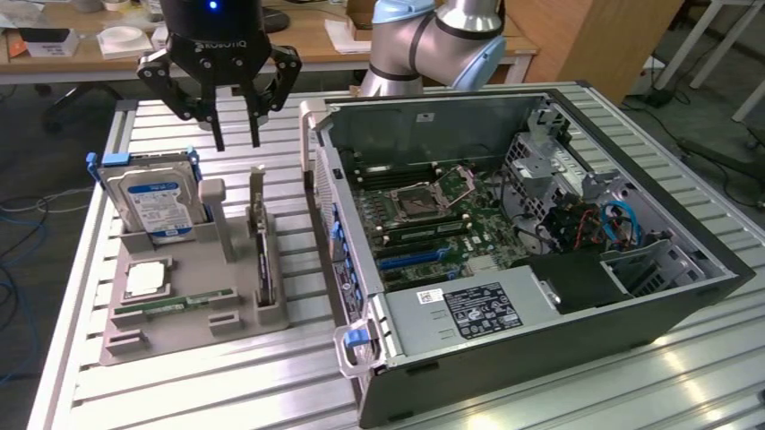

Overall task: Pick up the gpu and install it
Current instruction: 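Pick up the gpu and move the gpu toward the slot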

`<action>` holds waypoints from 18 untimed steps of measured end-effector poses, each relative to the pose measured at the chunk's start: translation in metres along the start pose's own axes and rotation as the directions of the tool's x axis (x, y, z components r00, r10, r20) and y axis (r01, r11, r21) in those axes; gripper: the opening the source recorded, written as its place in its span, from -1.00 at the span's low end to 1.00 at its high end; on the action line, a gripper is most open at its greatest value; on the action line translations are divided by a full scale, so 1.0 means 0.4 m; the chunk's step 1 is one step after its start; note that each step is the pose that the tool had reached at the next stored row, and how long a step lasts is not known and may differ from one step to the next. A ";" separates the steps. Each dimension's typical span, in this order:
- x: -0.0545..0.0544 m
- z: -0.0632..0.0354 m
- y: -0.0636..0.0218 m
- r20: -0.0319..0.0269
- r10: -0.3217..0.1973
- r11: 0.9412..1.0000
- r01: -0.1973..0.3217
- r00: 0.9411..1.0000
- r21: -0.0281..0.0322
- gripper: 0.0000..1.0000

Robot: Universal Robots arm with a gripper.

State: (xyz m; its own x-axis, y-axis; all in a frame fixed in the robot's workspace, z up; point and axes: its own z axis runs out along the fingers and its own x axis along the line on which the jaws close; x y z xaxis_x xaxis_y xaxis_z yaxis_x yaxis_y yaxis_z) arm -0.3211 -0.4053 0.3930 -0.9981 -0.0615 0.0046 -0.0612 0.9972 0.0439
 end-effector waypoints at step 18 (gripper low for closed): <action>0.002 0.022 -0.026 0.000 0.000 1.000 0.000 1.000 0.005 -0.18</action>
State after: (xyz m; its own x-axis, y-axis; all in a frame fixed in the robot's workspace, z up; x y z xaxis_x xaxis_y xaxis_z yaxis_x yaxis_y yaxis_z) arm -0.3211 -0.4154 0.3838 -0.9981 -0.0615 0.0049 -0.0612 0.9974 0.0393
